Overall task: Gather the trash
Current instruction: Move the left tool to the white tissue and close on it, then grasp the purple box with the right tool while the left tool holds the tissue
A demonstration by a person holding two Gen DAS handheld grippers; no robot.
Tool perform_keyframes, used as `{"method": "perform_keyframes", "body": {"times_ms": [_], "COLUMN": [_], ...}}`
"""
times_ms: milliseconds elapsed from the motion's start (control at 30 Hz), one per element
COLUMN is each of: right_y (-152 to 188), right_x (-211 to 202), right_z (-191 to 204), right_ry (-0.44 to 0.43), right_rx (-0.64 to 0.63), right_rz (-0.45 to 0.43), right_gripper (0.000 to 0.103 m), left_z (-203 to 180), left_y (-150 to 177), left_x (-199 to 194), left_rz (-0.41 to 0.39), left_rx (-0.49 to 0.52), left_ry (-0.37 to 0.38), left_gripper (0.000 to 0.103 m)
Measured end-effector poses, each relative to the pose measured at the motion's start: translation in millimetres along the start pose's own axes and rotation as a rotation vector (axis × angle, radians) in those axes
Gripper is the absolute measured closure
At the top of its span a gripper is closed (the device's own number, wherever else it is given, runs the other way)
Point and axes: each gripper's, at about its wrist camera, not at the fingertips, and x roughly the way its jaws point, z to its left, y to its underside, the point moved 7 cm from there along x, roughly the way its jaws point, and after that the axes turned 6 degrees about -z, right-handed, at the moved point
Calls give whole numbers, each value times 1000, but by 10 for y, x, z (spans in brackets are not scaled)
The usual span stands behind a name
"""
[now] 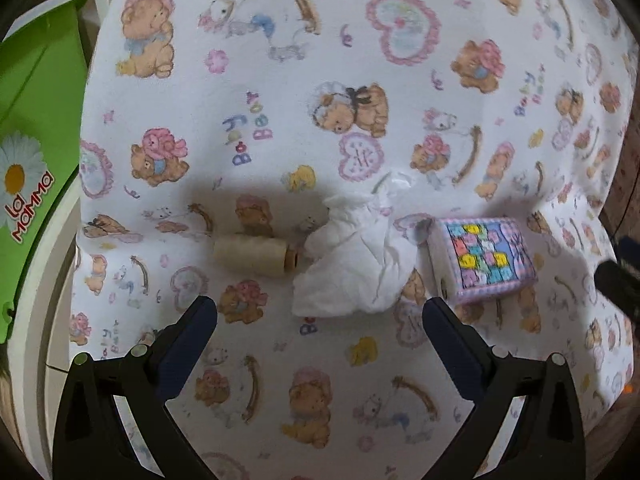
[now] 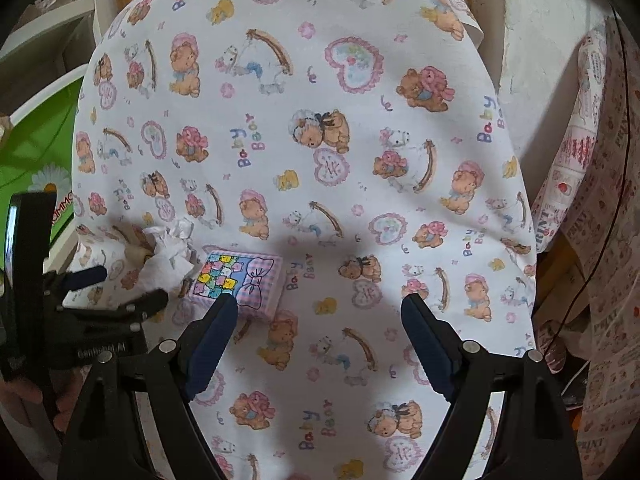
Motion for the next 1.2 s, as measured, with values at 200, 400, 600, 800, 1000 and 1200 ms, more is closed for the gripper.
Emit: {"method": "perform_keyframes", "body": {"times_ms": [200, 400, 600, 800, 1000, 1200], "right_y": [-4, -19, -13, -13, -31, 64], "right_x": [-60, -61, -49, -17, 91, 371], "right_z": [-34, -99, -138, -96, 163, 557], "right_ry": [17, 32, 49, 31, -15, -28], "right_rx": [-18, -18, -15, 21, 41, 44], "right_rz": [-3, -8, -8, 2, 16, 48], "right_gripper": [18, 18, 17, 17, 17, 16], "left_z": [-27, -260, -353, -292, -27, 427], "left_y": [-33, -93, -186, -248, -180, -124], "left_x": [185, 362, 282, -8, -343, -486], "left_rz": [48, 42, 20, -39, -44, -21], "left_rx": [-10, 77, 103, 70, -88, -217], "left_ry": [25, 3, 0, 36, 126, 138], "left_gripper": [10, 38, 84, 84, 84, 84]}}
